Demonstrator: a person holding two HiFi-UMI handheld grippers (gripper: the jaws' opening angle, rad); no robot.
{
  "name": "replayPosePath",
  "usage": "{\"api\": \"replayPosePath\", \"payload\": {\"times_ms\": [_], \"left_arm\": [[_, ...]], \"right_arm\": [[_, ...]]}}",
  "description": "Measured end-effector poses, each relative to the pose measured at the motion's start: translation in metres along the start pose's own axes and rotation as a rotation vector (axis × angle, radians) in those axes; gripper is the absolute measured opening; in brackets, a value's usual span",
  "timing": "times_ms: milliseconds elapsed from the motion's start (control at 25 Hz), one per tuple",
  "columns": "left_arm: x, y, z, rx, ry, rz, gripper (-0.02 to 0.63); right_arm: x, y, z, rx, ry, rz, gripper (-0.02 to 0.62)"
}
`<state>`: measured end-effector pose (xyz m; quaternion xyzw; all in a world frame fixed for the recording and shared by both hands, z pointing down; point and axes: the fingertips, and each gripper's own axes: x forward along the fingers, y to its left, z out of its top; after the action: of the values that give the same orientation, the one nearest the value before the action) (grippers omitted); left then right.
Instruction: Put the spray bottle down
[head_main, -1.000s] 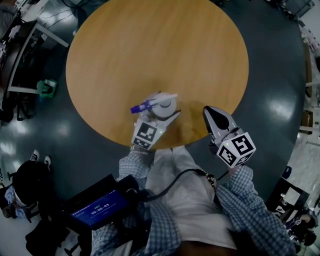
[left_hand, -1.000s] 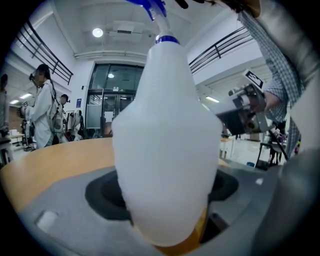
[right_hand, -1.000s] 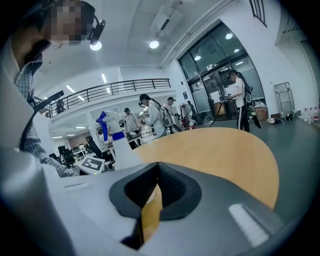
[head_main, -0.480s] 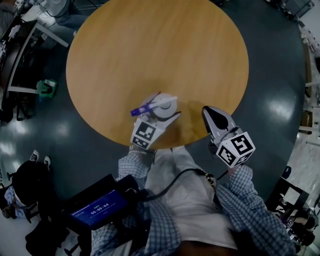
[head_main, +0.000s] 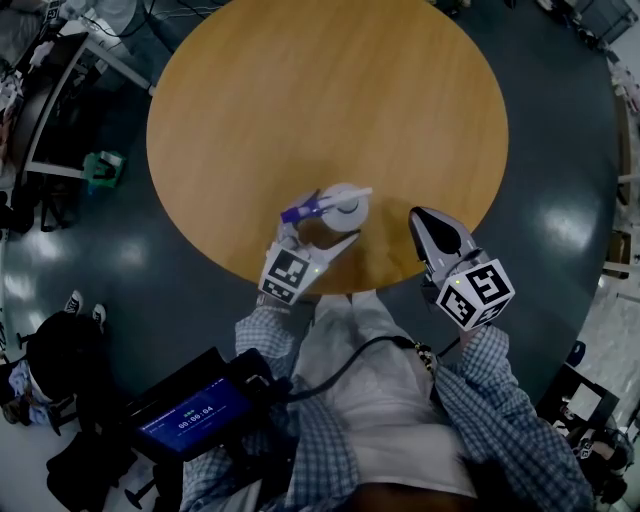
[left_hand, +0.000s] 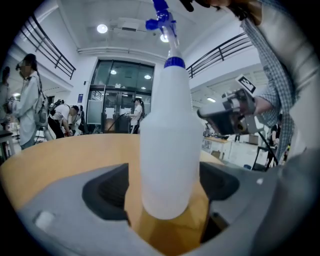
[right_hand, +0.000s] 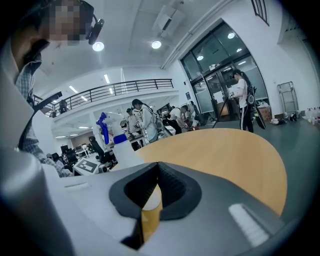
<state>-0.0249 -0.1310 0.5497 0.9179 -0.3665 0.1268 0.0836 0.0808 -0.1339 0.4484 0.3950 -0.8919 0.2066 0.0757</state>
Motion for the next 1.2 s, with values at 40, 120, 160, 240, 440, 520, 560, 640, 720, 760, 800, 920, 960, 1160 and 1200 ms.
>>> {"api": "replayPosePath", "payload": {"times_ms": [40, 120, 160, 240, 440, 520, 560, 640, 720, 760, 800, 920, 960, 1160, 1200], "left_arm": [[-0.003, 0.001, 0.000, 0.001, 0.001, 0.005, 0.430], [-0.008, 0.004, -0.004, 0.003, 0.009, 0.013, 0.430], [-0.011, 0.005, -0.006, 0.003, 0.014, 0.018, 0.430], [-0.023, 0.010, -0.005, -0.006, 0.015, 0.044, 0.430], [-0.066, 0.025, 0.010, -0.008, -0.002, 0.151, 0.406], [-0.082, 0.028, 0.019, 0.007, -0.007, 0.188, 0.313], [-0.089, 0.029, 0.024, 0.016, -0.011, 0.206, 0.250], [-0.098, 0.033, 0.034, 0.029, -0.021, 0.239, 0.139], [-0.100, 0.038, 0.039, 0.038, -0.026, 0.267, 0.037], [-0.100, 0.040, 0.041, 0.039, -0.028, 0.278, 0.000], [-0.099, 0.041, 0.042, 0.039, -0.034, 0.284, 0.000], [-0.095, 0.040, 0.048, 0.040, -0.051, 0.274, 0.000], [-0.095, 0.038, 0.049, 0.043, -0.054, 0.269, 0.000], [-0.095, 0.037, 0.055, 0.032, -0.080, 0.277, 0.000], [-0.095, 0.037, 0.055, 0.028, -0.082, 0.279, 0.000]], "right_arm": [[0.003, 0.001, 0.001, -0.002, -0.002, 0.008, 0.003], [0.011, -0.001, 0.001, -0.006, -0.004, 0.023, 0.003], [0.014, -0.001, 0.002, -0.009, -0.005, 0.031, 0.003], [0.019, 0.002, 0.007, -0.011, -0.011, 0.045, 0.003], [0.021, 0.015, 0.027, -0.031, -0.042, 0.065, 0.003], [0.019, 0.019, 0.034, -0.036, -0.057, 0.071, 0.003], [0.018, 0.022, 0.037, -0.039, -0.063, 0.075, 0.003], [0.019, 0.025, 0.041, -0.042, -0.071, 0.084, 0.003], [0.023, 0.023, 0.042, -0.039, -0.073, 0.091, 0.003], [0.026, 0.021, 0.042, -0.037, -0.074, 0.093, 0.003], [0.029, 0.019, 0.041, -0.034, -0.075, 0.094, 0.003], [0.039, 0.016, 0.038, -0.031, -0.074, 0.100, 0.003], [0.041, 0.017, 0.038, -0.030, -0.073, 0.104, 0.003], [0.045, 0.015, 0.040, -0.006, -0.069, 0.111, 0.003], [0.045, 0.014, 0.040, -0.008, -0.066, 0.111, 0.003]]}}
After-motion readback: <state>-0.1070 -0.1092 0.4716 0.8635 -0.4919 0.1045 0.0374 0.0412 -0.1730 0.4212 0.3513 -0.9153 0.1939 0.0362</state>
